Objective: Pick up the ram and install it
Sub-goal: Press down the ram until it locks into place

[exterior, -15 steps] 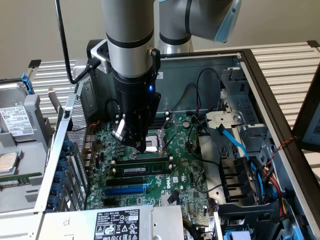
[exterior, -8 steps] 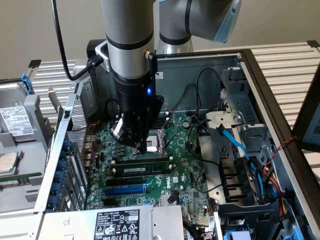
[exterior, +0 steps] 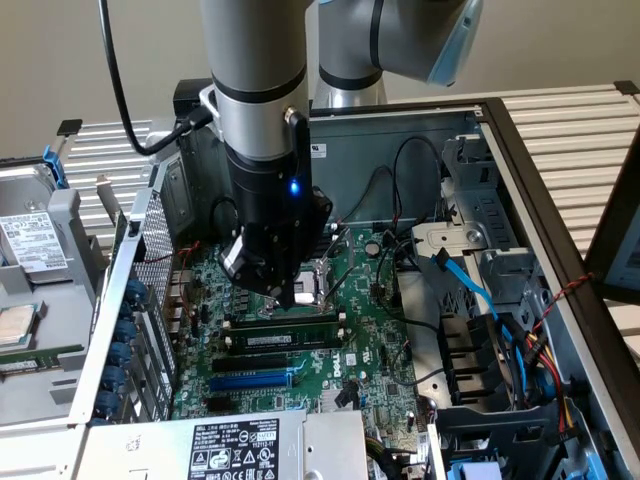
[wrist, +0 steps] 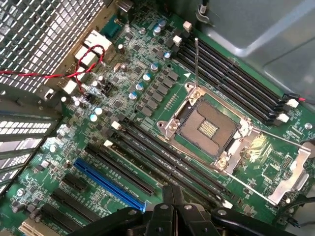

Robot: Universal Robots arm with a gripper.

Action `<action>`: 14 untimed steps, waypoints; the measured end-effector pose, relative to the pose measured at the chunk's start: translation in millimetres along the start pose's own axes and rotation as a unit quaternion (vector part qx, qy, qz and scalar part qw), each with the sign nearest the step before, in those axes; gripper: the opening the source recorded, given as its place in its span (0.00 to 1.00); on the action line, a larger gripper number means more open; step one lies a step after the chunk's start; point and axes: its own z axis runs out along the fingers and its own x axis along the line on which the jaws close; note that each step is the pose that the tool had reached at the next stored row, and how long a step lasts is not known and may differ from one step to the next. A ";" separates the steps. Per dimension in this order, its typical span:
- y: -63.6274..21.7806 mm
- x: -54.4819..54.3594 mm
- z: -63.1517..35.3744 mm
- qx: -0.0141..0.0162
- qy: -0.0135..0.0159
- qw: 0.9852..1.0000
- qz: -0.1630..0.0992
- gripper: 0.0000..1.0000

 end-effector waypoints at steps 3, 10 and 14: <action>-0.1 0.0 1.0 0.002 -0.001 1.000 0.027 0.11; -0.1 0.1 1.9 0.004 -0.003 0.996 0.084 0.11; -0.1 0.1 2.0 0.004 -0.002 0.994 0.112 0.11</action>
